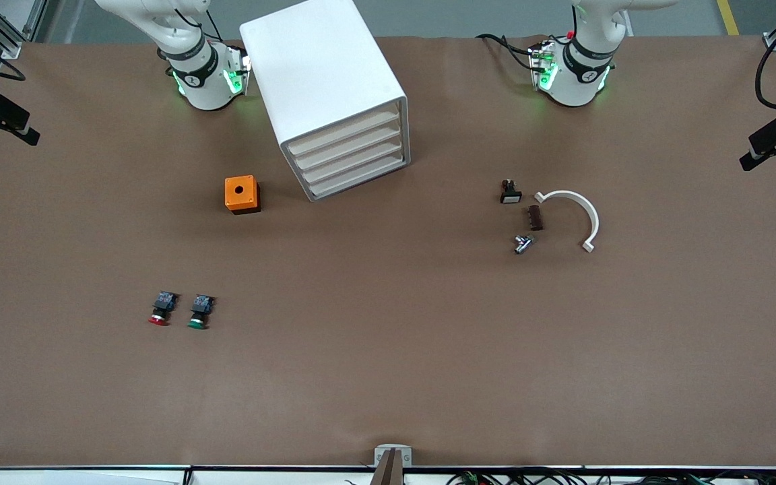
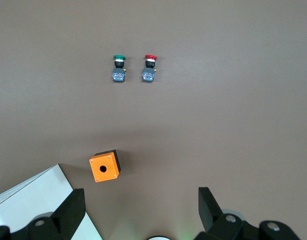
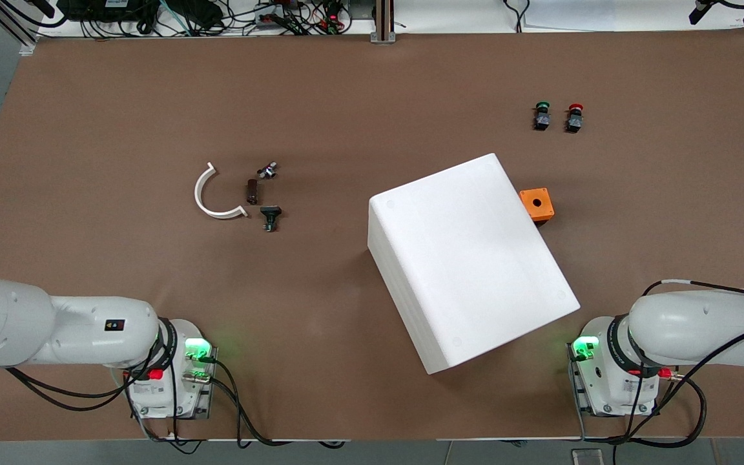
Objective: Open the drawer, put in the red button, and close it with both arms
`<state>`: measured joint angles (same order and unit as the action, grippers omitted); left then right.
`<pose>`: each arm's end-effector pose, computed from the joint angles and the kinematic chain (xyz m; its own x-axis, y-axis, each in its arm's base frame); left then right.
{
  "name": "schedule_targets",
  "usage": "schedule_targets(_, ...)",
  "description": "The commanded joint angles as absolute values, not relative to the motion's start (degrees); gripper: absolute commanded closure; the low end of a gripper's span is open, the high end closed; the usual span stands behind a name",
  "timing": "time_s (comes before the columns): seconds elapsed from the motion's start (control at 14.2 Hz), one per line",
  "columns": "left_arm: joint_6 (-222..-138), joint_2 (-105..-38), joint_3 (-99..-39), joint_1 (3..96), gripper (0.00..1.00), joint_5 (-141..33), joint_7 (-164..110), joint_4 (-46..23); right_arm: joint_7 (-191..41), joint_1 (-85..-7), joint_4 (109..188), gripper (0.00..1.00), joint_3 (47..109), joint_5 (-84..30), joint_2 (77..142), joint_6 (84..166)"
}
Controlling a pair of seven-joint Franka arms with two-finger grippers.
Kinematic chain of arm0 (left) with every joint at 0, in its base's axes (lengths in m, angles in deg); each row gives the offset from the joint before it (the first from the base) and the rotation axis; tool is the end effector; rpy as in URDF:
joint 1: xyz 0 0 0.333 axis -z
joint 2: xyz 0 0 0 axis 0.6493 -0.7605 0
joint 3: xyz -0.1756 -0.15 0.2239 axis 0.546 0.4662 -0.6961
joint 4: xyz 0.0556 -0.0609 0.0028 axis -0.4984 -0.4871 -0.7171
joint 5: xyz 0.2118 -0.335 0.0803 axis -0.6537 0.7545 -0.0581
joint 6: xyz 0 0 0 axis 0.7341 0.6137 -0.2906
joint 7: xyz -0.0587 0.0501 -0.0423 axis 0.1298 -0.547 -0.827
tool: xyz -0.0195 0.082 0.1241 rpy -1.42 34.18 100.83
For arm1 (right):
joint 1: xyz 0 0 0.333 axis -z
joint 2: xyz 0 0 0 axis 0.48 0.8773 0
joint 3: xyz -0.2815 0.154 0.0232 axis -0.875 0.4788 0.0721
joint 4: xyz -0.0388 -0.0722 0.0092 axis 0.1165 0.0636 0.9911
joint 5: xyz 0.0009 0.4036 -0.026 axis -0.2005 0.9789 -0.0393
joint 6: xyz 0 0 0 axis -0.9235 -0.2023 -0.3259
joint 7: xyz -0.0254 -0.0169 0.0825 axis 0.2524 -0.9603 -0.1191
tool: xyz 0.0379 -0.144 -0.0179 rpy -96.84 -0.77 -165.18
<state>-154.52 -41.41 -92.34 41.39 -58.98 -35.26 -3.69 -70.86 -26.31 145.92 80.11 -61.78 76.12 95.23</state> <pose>0.5461 0.0311 0.6187 0.9966 0.0379 0.0727 0.0327 -0.9969 0.0715 0.5006 -0.0487 0.6229 0.9964 -0.0847 -0.0076 -0.0850 -0.9954 -0.0433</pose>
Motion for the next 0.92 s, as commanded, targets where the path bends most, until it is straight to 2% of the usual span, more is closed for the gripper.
schedule_targets(0.0,-153.90,-41.31,-92.15,41.55,0.00,-59.77,-34.53,-3.51,-71.82,-25.26,146.61,0.00,80.59,-61.12,75.32,95.75)
schedule_targets(0.28,-153.90,-41.84,-92.15,41.63,0.00,-59.86,-34.54,-2.90,-71.90,-25.43,146.61,0.00,80.68,-62.17,75.32,95.66)
schedule_targets(0.85,-154.61,-52.03,-91.19,43.83,0.00,-59.77,-29.37,-2.64,-71.91,-25.87,146.53,0.00,80.86,-63.94,75.32,95.93)
